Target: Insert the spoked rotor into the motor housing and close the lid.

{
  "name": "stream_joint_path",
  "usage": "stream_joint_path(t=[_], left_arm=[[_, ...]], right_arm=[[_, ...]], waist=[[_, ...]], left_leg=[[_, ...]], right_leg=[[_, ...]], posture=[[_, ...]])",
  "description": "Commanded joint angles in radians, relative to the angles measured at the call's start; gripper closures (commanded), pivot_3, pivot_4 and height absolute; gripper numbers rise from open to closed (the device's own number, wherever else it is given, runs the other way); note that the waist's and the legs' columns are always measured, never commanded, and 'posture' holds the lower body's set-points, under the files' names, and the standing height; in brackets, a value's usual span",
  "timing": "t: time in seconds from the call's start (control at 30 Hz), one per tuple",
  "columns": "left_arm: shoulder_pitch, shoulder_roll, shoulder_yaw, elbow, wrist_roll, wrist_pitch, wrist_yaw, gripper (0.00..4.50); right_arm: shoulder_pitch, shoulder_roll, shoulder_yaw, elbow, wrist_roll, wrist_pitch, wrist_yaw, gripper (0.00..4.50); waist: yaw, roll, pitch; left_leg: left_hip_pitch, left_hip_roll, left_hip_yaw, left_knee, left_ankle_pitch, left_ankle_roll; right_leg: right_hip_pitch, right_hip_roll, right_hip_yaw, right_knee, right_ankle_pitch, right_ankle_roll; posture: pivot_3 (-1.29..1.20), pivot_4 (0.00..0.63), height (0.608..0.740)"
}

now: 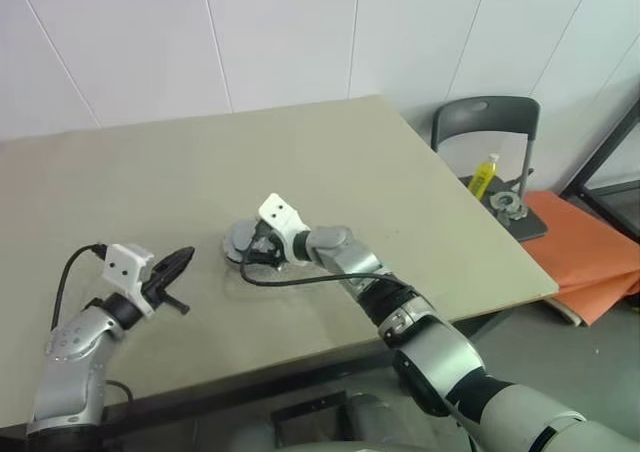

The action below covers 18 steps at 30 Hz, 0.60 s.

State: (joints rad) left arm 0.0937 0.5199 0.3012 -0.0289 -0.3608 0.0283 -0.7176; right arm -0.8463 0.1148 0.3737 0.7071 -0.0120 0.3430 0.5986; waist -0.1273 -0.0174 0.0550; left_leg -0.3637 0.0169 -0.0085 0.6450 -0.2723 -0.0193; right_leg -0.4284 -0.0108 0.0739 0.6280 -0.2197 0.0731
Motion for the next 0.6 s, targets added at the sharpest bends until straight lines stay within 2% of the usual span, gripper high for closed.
stream_joint_path(t=[0.03,0.3,0.6], left_arm=[[-0.016,0.007,0.008,-0.013,-0.005,-0.017,0.0,4.5],[-0.014,0.008,0.011,-0.016,-0.007,-0.015,0.0,4.5],[-0.012,0.006,0.008,-0.017,-0.007,-0.016,0.0,4.5]], right_arm=[[-0.046,0.028,0.03,-0.1,-0.017,0.006,0.045,1.34],[-0.056,-0.007,0.016,-0.133,-0.027,0.04,0.089,1.34],[-0.066,0.004,0.001,-0.025,-0.064,0.038,-0.001,1.34]], waist=[[-0.002,0.0,0.0],[-0.001,0.0,0.0],[0.001,0.0,0.0]], left_leg=[[0.0,0.0,0.0,0.0,0.0,0.0],[0.001,0.0,0.0,0.0,0.0,0.0],[0.0,0.0,0.0,0.0,0.0,0.0]], right_leg=[[0.0,0.0,0.0,0.0,0.0,0.0],[0.0,0.001,0.0,0.001,0.0,0.0],[0.0,0.0,0.0,0.0,0.0,0.0]], posture=[[0.0,0.0,0.74],[0.0,0.0,0.74],[0.0,0.0,0.74]])
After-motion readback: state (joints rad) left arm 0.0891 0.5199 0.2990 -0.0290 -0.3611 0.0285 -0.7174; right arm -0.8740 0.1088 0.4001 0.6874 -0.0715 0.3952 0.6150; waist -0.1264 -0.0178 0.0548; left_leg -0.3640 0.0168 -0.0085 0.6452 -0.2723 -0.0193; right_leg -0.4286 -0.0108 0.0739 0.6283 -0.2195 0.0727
